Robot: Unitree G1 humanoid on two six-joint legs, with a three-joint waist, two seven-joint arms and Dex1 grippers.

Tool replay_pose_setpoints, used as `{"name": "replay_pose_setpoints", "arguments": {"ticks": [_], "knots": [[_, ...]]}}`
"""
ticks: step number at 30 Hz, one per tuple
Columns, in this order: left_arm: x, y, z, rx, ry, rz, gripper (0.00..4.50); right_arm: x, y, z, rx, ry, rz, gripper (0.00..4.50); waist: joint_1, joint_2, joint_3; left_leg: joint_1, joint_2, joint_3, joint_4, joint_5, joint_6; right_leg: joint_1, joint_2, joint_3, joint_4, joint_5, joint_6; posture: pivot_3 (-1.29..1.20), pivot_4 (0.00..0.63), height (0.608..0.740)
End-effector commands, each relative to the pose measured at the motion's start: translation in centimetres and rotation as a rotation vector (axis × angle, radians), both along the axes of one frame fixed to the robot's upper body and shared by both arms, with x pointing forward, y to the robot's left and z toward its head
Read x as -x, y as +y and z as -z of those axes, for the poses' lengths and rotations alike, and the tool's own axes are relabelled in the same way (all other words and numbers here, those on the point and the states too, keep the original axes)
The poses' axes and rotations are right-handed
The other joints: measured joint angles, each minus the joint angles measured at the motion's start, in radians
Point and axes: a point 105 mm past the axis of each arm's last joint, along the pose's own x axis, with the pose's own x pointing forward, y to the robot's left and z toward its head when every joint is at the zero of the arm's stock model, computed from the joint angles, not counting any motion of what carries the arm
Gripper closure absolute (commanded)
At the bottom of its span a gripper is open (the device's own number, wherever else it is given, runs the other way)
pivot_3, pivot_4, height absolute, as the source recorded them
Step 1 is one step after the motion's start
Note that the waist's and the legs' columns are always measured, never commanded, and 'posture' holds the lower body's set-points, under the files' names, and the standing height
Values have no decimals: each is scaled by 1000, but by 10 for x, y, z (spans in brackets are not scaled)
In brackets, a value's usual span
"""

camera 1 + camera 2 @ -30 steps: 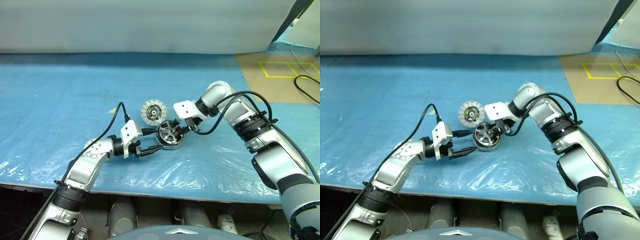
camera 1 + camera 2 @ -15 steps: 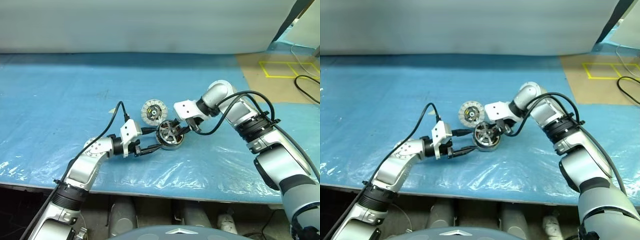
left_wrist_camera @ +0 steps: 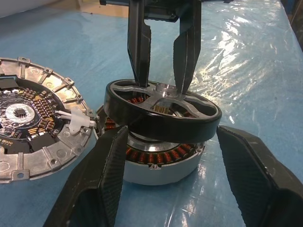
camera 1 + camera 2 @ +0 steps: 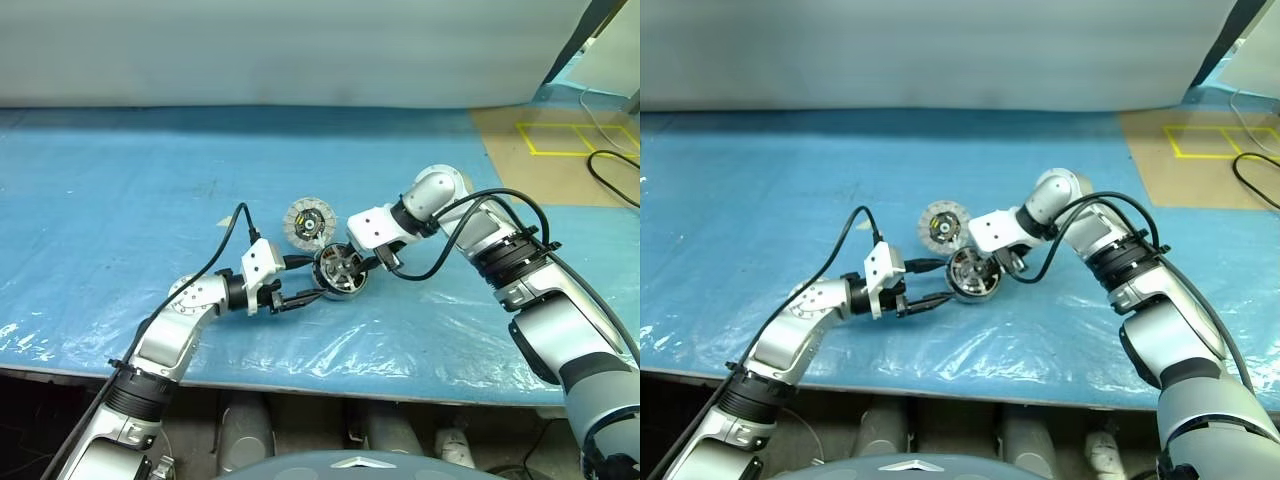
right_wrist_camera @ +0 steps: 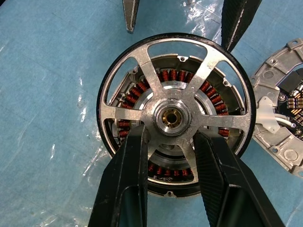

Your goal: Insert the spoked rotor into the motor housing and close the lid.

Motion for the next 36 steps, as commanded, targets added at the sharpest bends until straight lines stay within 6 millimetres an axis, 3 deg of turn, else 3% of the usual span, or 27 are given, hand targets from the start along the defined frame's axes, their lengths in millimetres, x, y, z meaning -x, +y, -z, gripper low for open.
{"name": "replay_pose_setpoints", "arguments": {"ticks": [1, 10, 15, 23, 29, 36], "knots": [[4, -6, -7, 9, -30, 31, 1357, 3, 19, -28, -106, 26, -11, 3398, -1, 0, 0, 0, 0, 0, 0, 0, 0, 0, 0, 0, 0, 0, 0, 0, 150, 740], [2, -3, -9, 20, -33, 27, 1357, 9, 31, -56, -199, 58, -28, 3398, 3, 0, 0, -2, 0, 0, -1, 1, 1, -2, 0, 0, -1, 0, 0, 0, 150, 740], [1, 0, -9, 13, -34, 19, 1357, 9, 16, -43, -100, -9, -68, 3398, 5, 0, 0, -3, -1, 0, 0, 0, 0, -2, -1, 0, -1, 0, 0, 0, 150, 740], [-2, 10, -12, 8, -47, -7, 1357, -6, -2, -37, 8, -98, -87, 3398, -3, 0, 0, -2, 0, 0, -1, 0, 0, -2, 1, 0, 0, 0, 0, 0, 150, 740], [-4, 28, -12, -17, -54, -51, 1357, -8, -39, -31, 111, -160, -86, 3398, 3, 0, 0, -3, 0, 0, 0, 1, 1, -2, 0, 0, -1, 0, 0, 0, 150, 740], [-1, 30, -14, -8, -52, -66, 1357, 8, -89, -20, 135, -93, 44, 3398, 4, 0, 0, -4, 0, 0, 0, 0, 1, -2, 0, 0, -2, 0, 0, 0, 150, 740]]}}
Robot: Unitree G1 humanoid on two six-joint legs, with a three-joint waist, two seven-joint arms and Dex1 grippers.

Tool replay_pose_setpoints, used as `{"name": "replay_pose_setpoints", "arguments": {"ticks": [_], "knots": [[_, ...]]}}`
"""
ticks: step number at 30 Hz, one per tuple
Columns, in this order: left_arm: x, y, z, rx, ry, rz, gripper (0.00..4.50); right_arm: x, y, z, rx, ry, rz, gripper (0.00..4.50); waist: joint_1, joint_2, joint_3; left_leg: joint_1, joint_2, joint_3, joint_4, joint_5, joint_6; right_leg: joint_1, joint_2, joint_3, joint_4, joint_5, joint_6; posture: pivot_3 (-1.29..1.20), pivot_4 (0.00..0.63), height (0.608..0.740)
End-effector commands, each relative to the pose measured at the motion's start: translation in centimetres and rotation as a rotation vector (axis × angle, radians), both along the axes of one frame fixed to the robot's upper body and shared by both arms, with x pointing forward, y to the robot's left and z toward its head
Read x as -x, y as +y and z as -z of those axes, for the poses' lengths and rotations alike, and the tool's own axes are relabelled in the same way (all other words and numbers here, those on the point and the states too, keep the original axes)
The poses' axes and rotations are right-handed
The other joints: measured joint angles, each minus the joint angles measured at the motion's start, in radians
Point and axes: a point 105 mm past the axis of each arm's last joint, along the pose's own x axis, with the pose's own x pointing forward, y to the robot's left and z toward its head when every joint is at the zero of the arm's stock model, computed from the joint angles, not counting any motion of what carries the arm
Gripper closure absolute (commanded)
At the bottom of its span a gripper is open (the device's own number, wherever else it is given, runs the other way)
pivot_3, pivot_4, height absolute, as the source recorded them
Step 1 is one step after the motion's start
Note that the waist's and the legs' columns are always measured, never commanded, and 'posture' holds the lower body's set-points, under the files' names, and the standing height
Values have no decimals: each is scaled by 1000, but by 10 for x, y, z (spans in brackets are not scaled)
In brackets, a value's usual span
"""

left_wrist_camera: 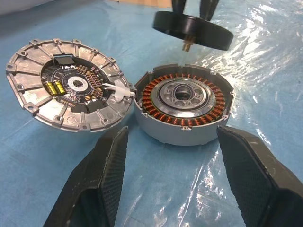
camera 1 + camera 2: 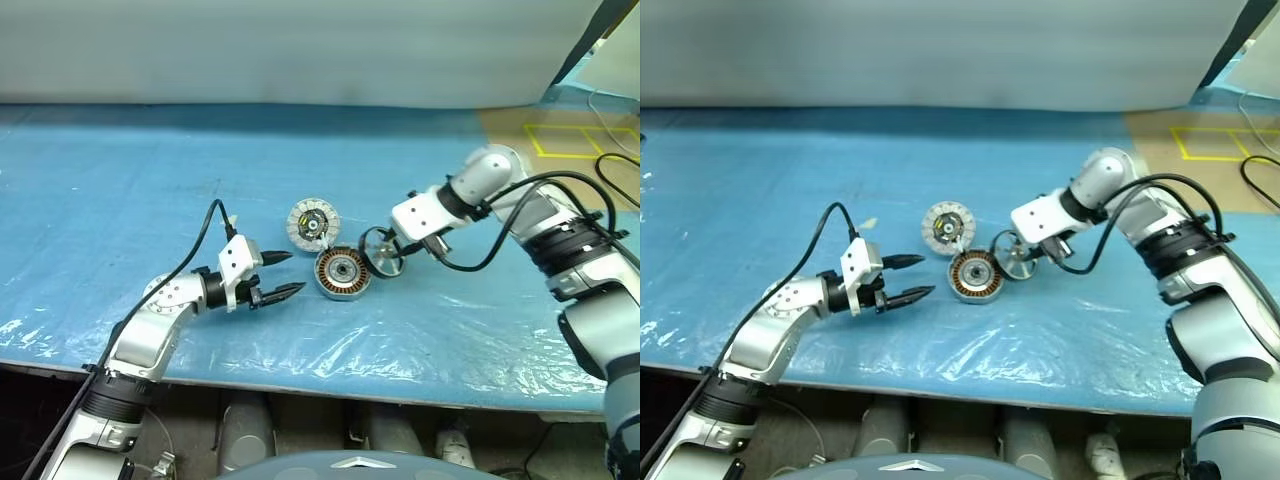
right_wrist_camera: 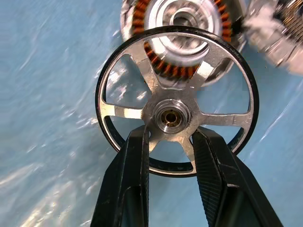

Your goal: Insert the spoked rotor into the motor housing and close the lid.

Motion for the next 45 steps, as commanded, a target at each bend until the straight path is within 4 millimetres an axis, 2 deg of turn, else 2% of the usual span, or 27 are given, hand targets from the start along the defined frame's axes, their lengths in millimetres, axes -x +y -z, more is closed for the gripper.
{"name": "replay_pose_setpoints", "arguments": {"ticks": [1, 4, 7, 10, 15, 19, 21, 25, 28, 30, 35, 38, 41, 45], "knots": [[3, -2, -13, 20, -48, 14, 1357, 13, -14, 2, -3, 40, 19, 3398, -1, 0, 0, 0, 0, 0, 0, 0, 0, 0, 0, 0, 0, 0, 0, 0, 150, 740], [4, -3, -12, 20, -42, 19, 1357, 20, -27, 21, 17, 59, 67, 3398, -5, 0, 0, 1, 1, 0, 0, 0, 0, 0, 1, 0, 0, 0, 0, 0, 150, 740], [4, -5, -12, 15, -38, 36, 1357, 17, -33, 34, 26, 40, 105, 3398, -10, 0, 0, 2, 1, 0, 0, 0, 0, 0, 1, 1, 1, 0, 0, 0, 150, 740], [3, -7, -14, 16, -40, 44, 1357, 7, -36, 37, 26, -5, 135, 2550, -10, -1, 0, 4, 1, 0, 0, -1, -1, 1, 1, 1, 2, 0, 0, 0, 150, 740], [2, -8, -14, 15, -40, 51, 1357, -1, -31, 21, -10, -56, 143, 978, -7, -1, -1, 3, 0, 0, 0, 0, 0, 1, 1, 2, 1, 0, 0, 0, 150, 740], [4, -9, -14, 17, -37, 52, 1357, 6, -20, 0, -82, -28, 122, 978, -3, -1, 0, 2, 0, 1, 0, 0, 0, 1, 1, 2, 1, 0, 0, 0, 150, 740], [4, -8, -14, 18, -34, 50, 1357, 11, -9, -21, -152, -20, 109, 978, -3, -1, 0, 2, 0, 1, 0, 0, 0, 0, 1, 1, 1, 0, 0, 0, 150, 740], [4, -7, -13, 14, -30, 46, 1357, 21, 7, -46, -261, 20, 97, 978, -2, -1, 0, 3, 0, 0, 0, 0, 0, 0, 1, 2, 1, 0, 0, 0, 150, 740], [4, -7, -12, 13, -29, 45, 1357, 21, 23, -53, -365, 53, 129, 978, -2, -1, 0, 3, 0, 0, 0, 0, 0, 0, 1, 1, 1, 0, 0, 0, 150, 740], [3, -8, -13, 15, -30, 46, 1357, 13, 36, -47, -440, 60, 178, 978, -4, -1, -1, 3, 0, 0, 0, 0, 0, 0, 1, 2, 1, 0, 0, 0, 150, 740], [2, -8, -15, 21, -33, 44, 1357, 11, 63, -13, -529, 152, 247, 2513, -1, -1, -1, 3, 1, 0, -1, 0, 0, 0, 1, 1, 1, 0, 0, 0, 150, 740], [2, -6, -15, 16, -31, 43, 1357, 12, 82, -4, -571, 204, 272, 3469, -2, -1, -1, 1, 0, 0, -1, 0, -1, 0, 0, 2, 0, 0, 0, 0, 150, 740], [3, -5, -15, 14, -30, 42, 1357, 13, 90, 0, -572, 224, 273, 4450, -2, -1, -1, 2, 0, 0, -1, 0, -2, 0, 0, 1, 0, 0, 0, 0, 150, 740], [5, -8, -15, 13, -28, 44, 1357, 9, 93, 8, -548, 208, 269, 4450, -2, -1, -1, 2, 0, 0, -1, -1, -4, 0, 0, 1, 1, 0, 0, 0, 150, 740]]}}
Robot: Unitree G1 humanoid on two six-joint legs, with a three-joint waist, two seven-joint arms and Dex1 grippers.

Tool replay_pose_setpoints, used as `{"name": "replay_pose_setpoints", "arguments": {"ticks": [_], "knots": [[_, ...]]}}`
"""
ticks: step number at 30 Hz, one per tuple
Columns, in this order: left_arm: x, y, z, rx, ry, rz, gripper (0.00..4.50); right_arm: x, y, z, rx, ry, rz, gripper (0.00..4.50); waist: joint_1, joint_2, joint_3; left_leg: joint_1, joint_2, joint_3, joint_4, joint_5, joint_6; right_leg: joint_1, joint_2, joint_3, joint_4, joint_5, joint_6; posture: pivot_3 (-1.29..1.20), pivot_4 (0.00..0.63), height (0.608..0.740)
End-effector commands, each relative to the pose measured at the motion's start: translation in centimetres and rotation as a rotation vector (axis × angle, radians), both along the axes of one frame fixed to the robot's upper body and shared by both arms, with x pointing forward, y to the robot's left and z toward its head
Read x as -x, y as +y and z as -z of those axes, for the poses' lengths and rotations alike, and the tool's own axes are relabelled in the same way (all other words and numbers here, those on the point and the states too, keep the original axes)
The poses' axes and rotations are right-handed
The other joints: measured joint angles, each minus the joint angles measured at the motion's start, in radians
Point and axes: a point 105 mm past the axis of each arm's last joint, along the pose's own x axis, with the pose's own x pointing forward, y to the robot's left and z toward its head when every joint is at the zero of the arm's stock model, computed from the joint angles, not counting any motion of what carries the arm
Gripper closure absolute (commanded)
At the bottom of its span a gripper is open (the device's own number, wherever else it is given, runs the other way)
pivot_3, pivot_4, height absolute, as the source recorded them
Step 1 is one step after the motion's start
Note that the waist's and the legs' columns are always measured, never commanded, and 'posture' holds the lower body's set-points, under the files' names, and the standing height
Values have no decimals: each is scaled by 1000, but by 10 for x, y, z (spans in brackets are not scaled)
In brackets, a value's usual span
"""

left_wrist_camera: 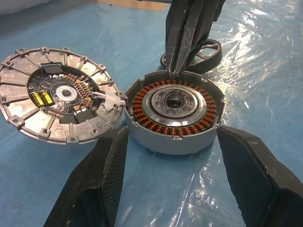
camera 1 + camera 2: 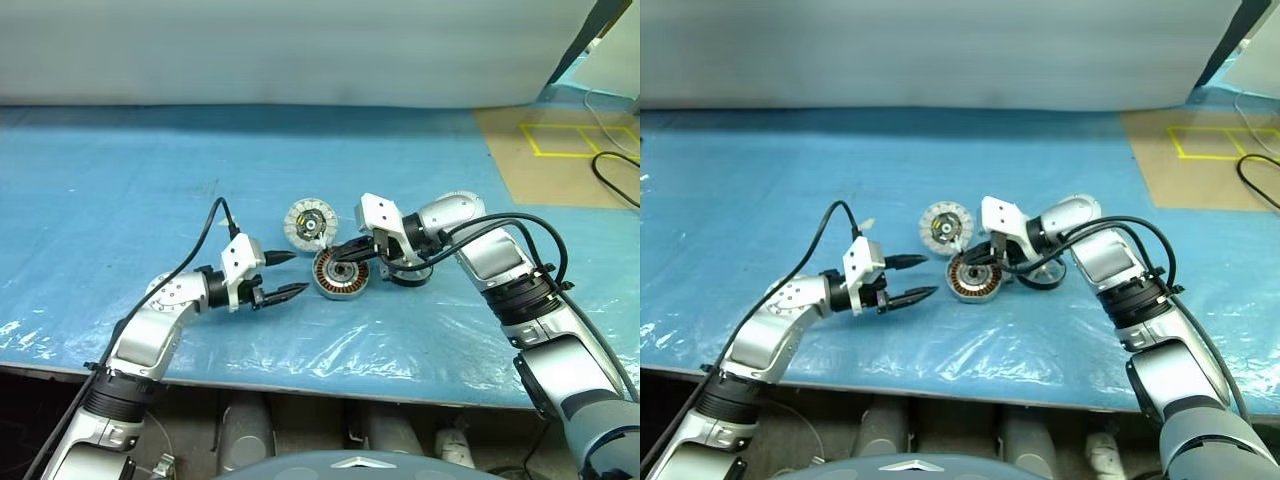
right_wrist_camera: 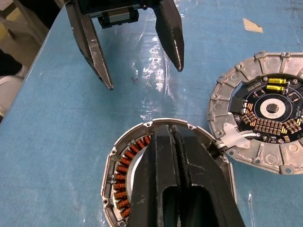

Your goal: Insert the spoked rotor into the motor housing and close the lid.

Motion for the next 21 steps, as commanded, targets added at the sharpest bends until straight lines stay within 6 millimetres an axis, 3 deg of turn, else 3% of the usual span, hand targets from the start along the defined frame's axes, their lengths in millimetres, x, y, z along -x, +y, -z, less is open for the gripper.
{"name": "replay_pose_setpoints", "arguments": {"ticks": [1, 8, 12, 15, 18, 21], "knots": [[4, -4, -11, 17, -39, 18, 1357, -5, 1, 0, 32, -49, -9, 4450, 0, 0, 0, 0, 0, 0, 0, 0, 0, 0, 0, 0, 0, 0, 0, 0, 150, 740], [5, -6, -11, 22, -36, 18, 1357, -8, -22, 48, 233, -78, -15, 4450, -1, 0, 0, 0, 0, 0, 0, 0, -1, 0, 0, 1, 0, 0, 0, 0, 150, 740], [4, -7, -12, 22, -41, 23, 1357, -12, -22, 52, 240, -86, 0, 4450, -1, -1, -1, 4, 0, 0, 0, 0, 0, 3, 0, 1, 0, 0, 0, 0, 150, 740], [2, -8, -12, 23, -42, 25, 1357, -7, -11, 37, 156, -60, -16, 4450, -1, -1, -1, 6, 0, 0, 0, -1, 0, 5, 0, 1, 0, 0, 0, 0, 150, 740], [2, -10, -12, 24, -41, 35, 1357, -2, 14, -8, -74, 18, -23, 4450, -2, -1, -1, 6, 0, 0, 0, -1, 0, 5, 0, 1, 0, 0, 0, 0, 150, 740], [3, -12, -12, 23, -42, 40, 1357, -1, 24, -37, -204, 55, -9, 4450, -3, 0, 0, 3, 1, 0, 0, 0, 0, 1, 1, 1, 0, 0, 0, 0, 150, 740]]}}
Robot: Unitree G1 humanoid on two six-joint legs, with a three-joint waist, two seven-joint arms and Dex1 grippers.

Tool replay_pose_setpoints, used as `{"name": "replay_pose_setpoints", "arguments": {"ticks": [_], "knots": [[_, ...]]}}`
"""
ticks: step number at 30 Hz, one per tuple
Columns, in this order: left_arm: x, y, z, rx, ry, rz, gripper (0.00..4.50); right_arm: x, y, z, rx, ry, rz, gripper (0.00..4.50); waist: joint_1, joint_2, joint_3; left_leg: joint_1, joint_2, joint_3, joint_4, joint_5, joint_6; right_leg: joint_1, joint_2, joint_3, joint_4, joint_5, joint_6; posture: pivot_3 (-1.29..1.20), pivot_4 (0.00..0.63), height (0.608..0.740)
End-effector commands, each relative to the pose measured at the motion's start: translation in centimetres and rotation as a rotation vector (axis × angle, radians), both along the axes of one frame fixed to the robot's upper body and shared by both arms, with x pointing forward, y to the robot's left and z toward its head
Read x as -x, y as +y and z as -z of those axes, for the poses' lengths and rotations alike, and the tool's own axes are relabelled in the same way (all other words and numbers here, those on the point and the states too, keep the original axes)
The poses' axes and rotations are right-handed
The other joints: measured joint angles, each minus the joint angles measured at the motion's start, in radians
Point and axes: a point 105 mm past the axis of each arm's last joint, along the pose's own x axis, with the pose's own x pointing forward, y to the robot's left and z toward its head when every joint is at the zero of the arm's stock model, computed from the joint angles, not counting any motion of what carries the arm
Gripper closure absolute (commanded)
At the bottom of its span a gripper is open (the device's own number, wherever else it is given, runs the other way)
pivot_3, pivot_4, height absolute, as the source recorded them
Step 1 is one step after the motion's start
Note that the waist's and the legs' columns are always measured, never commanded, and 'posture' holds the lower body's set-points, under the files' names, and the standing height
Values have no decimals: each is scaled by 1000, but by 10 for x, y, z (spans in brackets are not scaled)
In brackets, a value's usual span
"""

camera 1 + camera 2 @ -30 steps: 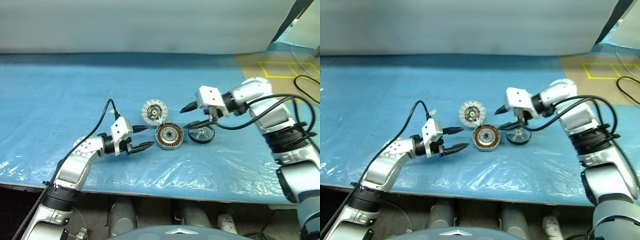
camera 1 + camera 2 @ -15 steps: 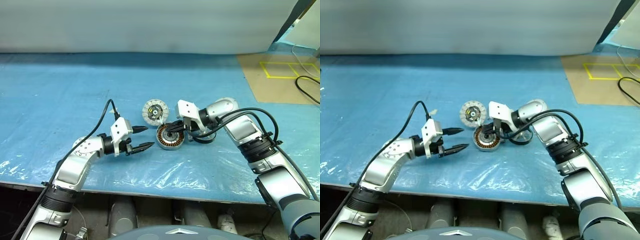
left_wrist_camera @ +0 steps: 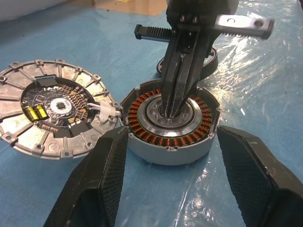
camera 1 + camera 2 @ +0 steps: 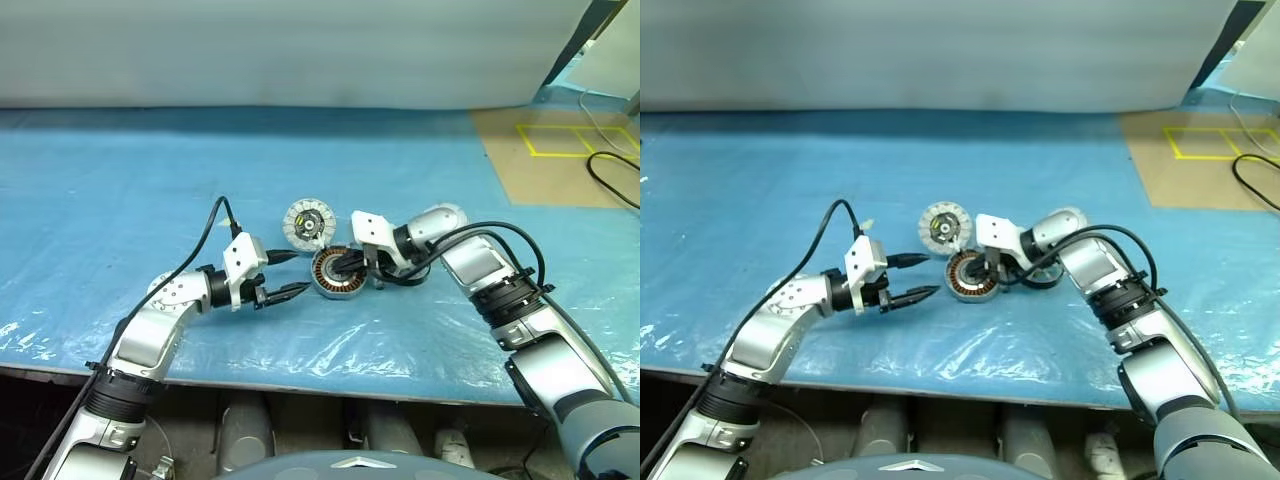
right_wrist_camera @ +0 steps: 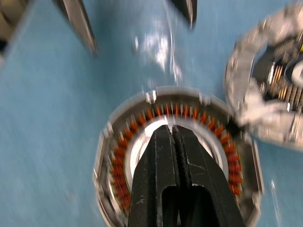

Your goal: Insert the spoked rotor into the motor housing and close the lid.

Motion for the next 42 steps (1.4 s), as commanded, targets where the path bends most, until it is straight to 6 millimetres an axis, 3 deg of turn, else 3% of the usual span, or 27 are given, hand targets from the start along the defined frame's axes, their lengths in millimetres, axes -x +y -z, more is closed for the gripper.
{"name": "replay_pose_setpoints", "arguments": {"ticks": [1, 3, 8, 15, 17, 22, 24, 27, 32, 36, 40, 42], "knots": [[2, -4, -7, 12, -26, 24, 1357, 1, 8, -49, -150, -17, -4, 4450, 1, 0, 0, -1, 0, 0, 0, 1, 1, -1, 0, 0, 0, 0, 0, 0, 150, 740], [3, -5, -7, 14, -26, 25, 1357, 4, 6, -46, -134, -8, -3, 4450, 4, 0, 0, -2, 0, 0, -1, 1, 1, -1, 0, 0, -1, 0, 0, 0, 150, 740], [4, -3, -6, 11, -24, 25, 1357, 8, -20, 6, 84, -16, 1, 4450, 13, 0, 0, -2, -1, 0, -1, 0, -2, 0, -1, -1, -2, 0, 0, 0, 150, 740], [5, -3, -6, 9, -26, 25, 1357, 8, -40, 44, 190, 26, 41, 4450, -3, 0, 0, 0, 0, 0, -1, 0, -2, 0, 0, 0, -1, 0, 0, 0, 150, 740], [5, -4, -7, 10, -27, 26, 1357, 12, -37, 42, 158, 53, 30, 4450, -3, 0, 0, 1, 0, 0, -1, 0, -2, 0, 0, 0, 0, 0, 0, 0, 150, 740], [4, -2, -7, 9, -28, 25, 1357, 7, -12, -15, -116, 165, 76, 4450, -2, 0, 0, 1, 0, 0, -1, 0, -1, 1, 0, 0, 0, 0, 0, 0, 150, 740], [4, -2, -6, 8, -27, 26, 1357, 5, -10, -27, -157, 175, 84, 4450, 1, 0, 0, 0, 0, 0, -1, 0, -1, 0, 0, 0, 0, 0, 0, 0, 150, 740], [4, -3, -6, 10, -26, 28, 1357, 0, -14, -17, -108, 127, 115, 4450, 7, 0, 0, -1, 0, 0, -1, 0, -2, -1, 0, 0, -1, 0, 0, 0, 150, 740], [3, -4, -7, 12, -30, 28, 1357, -2, -38, 37, 49, 132, 185, 4450, 11, -1, 0, -2, -2, 0, -1, 1, -3, 0, -2, 0, -3, 0, 0, 0, 150, 740], [3, -3, -6, 8, -28, 27, 1357, 0, -45, 54, 94, 130, 193, 4450, 2, 0, -1, 0, -2, 0, -1, 1, -3, 1, -1, 0, -3, 0, 0, 0, 150, 740], [3, -2, -6, 9, -25, 26, 1357, -1, -40, 44, 37, 153, 194, 4450, 2, 0, -1, 2, -1, 0, -1, 0, -1, 2, -1, 0, -1, 0, 0, 0, 150, 740], [3, -3, -6, 8, -26, 26, 1357, -2, -32, 23, -42, 159, 182, 4450, 2, 0, -1, 3, -1, 0, -1, 0, -1, 2, -1, 0, -1, 0, 0, 0, 150, 740]]}}
